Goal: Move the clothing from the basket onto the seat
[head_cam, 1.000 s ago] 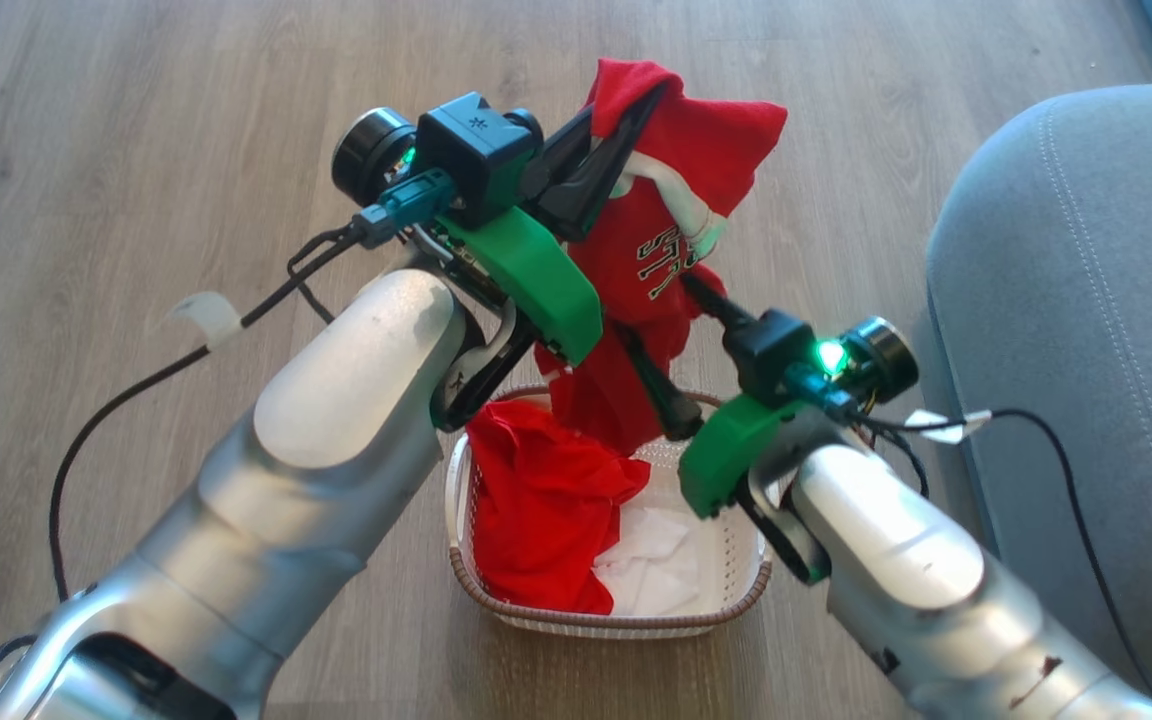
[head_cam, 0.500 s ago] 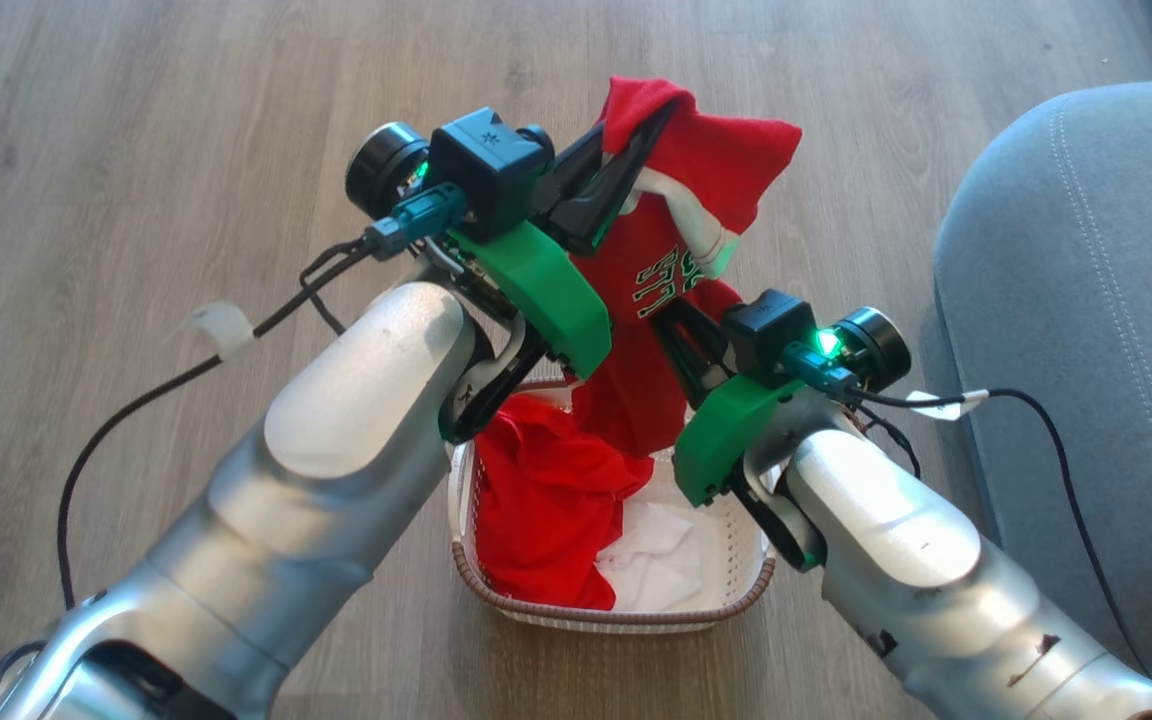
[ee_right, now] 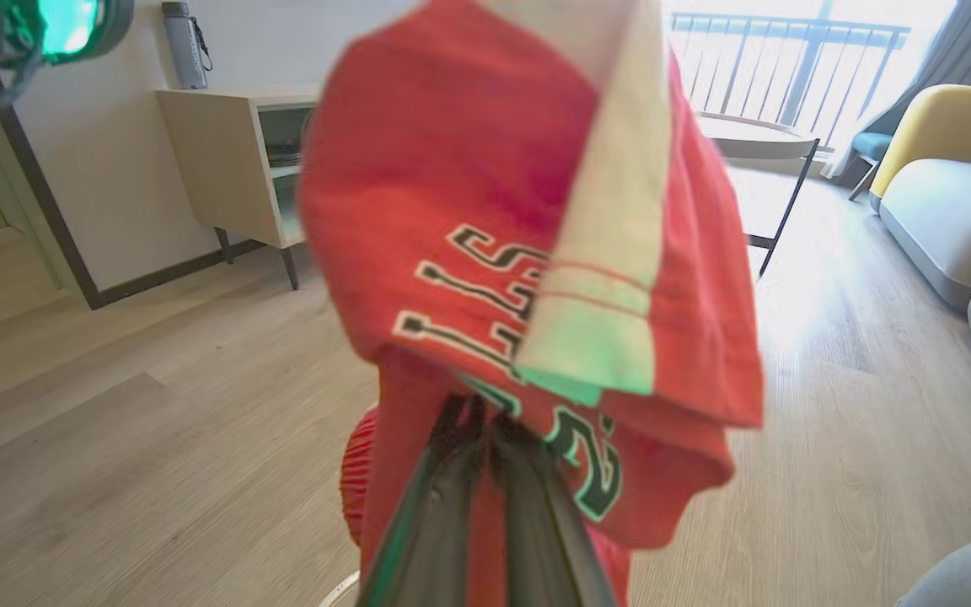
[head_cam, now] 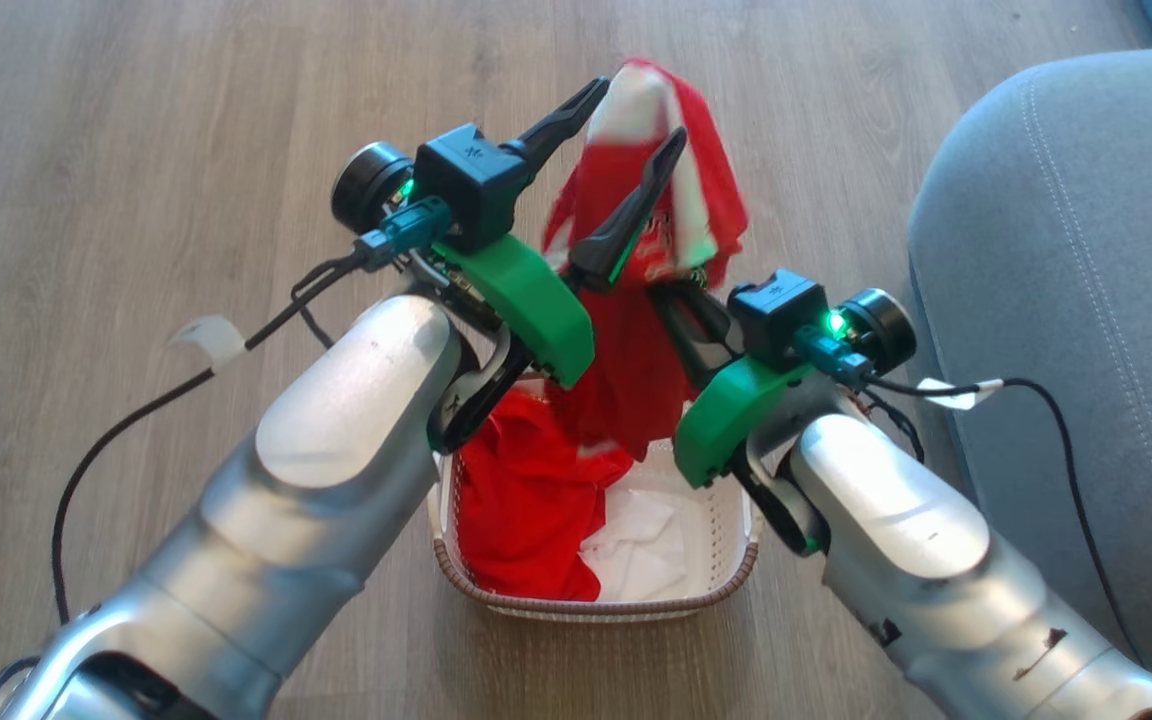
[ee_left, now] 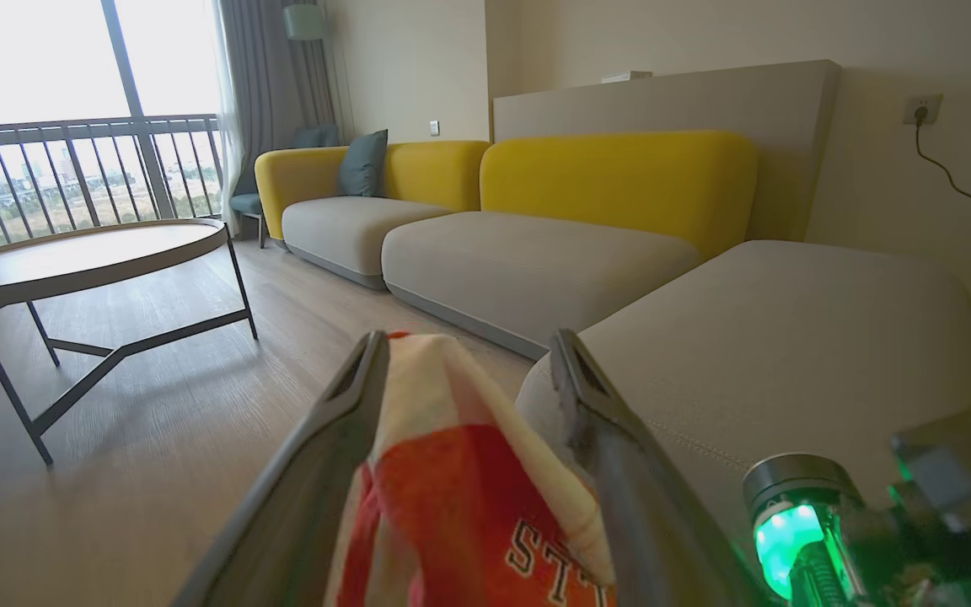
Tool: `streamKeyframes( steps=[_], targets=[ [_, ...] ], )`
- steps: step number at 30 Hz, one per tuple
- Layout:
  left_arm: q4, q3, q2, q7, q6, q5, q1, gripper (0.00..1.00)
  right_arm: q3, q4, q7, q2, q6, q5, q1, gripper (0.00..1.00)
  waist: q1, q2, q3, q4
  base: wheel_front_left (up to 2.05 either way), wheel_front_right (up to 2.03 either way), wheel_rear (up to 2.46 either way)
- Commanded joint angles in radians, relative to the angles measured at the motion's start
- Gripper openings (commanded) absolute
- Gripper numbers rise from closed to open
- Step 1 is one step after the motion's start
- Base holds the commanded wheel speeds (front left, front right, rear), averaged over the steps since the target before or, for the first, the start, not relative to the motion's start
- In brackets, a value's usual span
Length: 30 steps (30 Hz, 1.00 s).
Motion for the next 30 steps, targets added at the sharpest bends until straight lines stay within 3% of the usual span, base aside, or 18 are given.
streamKeyframes(
  steps=[1,14,30],
  targets=[
    [-0.021,0.043,0.028,-0.005,-0.006,0.011,-0.033,1.0,-0.014,-0.04,-0.005,0.021,0.007,-0.008,-0.004,0.0,0.0,-0.0001,0.004,-0.004,0.0,0.0,0.0],
    [-0.001,0.018,0.071,-0.005,-0.006,0.013,0.009,1.0,-0.142,-0.123,-0.005,0.021,0.007,-0.055,0.048,0.0,0.0,-0.0001,0.021,-0.086,0.0,0.0,0.0],
    [-0.052,-0.014,0.143,-0.005,-0.006,-0.015,0.093,1.0,-0.255,-0.267,-0.005,0.021,0.007,-0.091,0.119,0.0,0.0,-0.0001,0.027,-0.292,0.0,0.0,0.0]
  ],
)
